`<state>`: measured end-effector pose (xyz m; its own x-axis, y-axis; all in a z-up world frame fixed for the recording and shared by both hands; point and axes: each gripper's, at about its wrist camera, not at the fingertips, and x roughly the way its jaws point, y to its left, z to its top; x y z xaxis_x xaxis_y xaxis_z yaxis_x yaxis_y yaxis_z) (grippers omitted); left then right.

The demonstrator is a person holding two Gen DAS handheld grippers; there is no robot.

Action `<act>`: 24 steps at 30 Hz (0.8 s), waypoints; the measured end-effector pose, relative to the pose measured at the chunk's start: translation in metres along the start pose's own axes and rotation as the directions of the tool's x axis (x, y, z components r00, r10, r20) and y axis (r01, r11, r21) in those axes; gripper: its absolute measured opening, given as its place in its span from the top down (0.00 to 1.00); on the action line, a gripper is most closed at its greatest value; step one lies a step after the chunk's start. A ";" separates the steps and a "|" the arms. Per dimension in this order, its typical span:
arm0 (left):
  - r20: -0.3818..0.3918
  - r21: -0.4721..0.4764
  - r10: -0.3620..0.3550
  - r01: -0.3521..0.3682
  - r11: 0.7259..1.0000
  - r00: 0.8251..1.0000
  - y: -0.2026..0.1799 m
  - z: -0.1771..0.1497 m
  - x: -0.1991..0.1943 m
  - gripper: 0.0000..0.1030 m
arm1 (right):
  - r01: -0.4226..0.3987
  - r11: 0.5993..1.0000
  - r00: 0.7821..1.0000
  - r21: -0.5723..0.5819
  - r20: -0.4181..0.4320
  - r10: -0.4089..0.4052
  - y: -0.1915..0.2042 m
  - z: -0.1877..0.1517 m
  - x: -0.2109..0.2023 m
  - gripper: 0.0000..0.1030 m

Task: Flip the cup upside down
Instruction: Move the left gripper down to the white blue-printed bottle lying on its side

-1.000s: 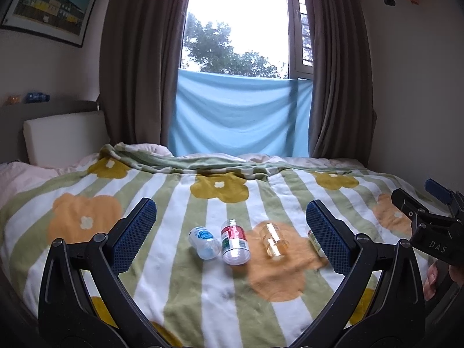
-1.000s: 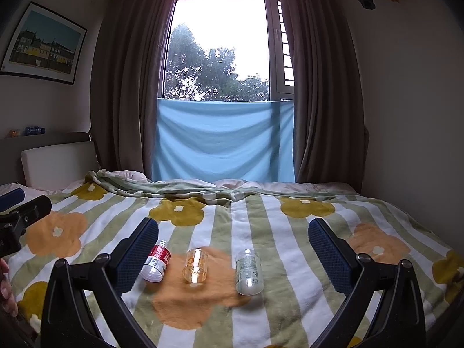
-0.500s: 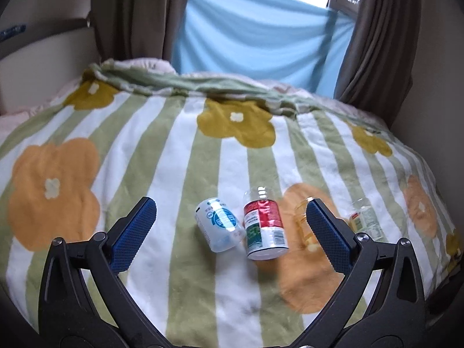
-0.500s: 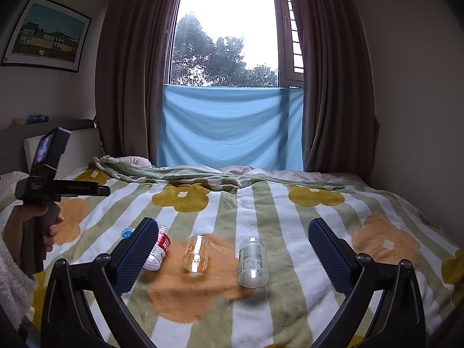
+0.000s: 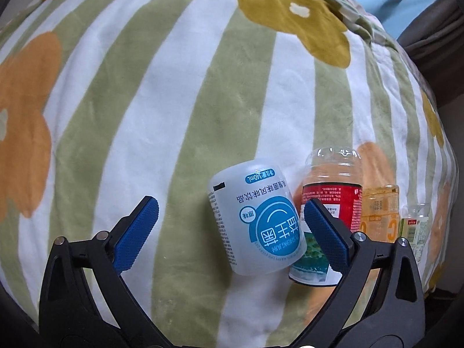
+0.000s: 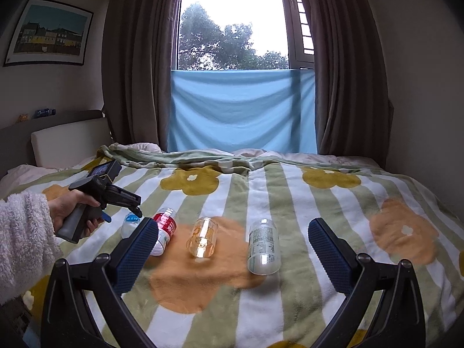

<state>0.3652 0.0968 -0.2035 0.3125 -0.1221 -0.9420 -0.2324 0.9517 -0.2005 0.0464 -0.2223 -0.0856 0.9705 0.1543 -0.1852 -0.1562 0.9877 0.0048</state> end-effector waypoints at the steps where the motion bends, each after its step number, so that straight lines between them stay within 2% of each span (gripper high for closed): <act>1: -0.014 -0.006 -0.006 0.006 1.000 1.000 0.000 0.000 0.005 0.05 | -0.007 1.000 1.000 -0.004 -0.009 0.007 0.001 -0.001 0.002 0.00; 5: -0.047 -0.017 -0.011 0.010 1.000 0.999 -0.003 0.003 0.018 0.13 | -0.052 0.999 0.996 -0.014 -0.074 0.051 0.011 -0.010 0.015 0.00; 9: -0.060 -0.051 -0.101 0.098 0.994 0.993 -0.002 0.005 0.025 0.28 | -0.092 0.996 0.986 -0.009 -0.138 0.090 0.019 -0.019 0.031 0.00; 11: -0.067 -0.055 -0.123 0.119 0.991 0.990 -0.003 0.006 0.027 0.35 | -0.110 0.994 0.981 0.000 -0.162 0.109 0.022 -0.024 0.038 0.00; 18: -0.046 -0.007 -0.105 0.105 0.994 0.993 -0.008 0.009 0.020 0.37 | -0.164 0.986 0.958 0.021 -0.233 0.164 0.037 -0.038 0.060 0.00; 24: 0.024 0.099 -0.113 0.110 0.989 0.993 -0.011 -0.013 -0.030 0.37 | -0.197 0.980 0.946 0.023 -0.258 0.196 0.044 -0.043 0.065 0.00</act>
<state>0.3468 0.0861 -0.1765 0.3584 -0.2219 -0.9068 -0.1039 0.9558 -0.2750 0.0950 -0.1694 -0.1393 0.8403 0.3332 -0.4275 -0.3398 0.9384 0.0635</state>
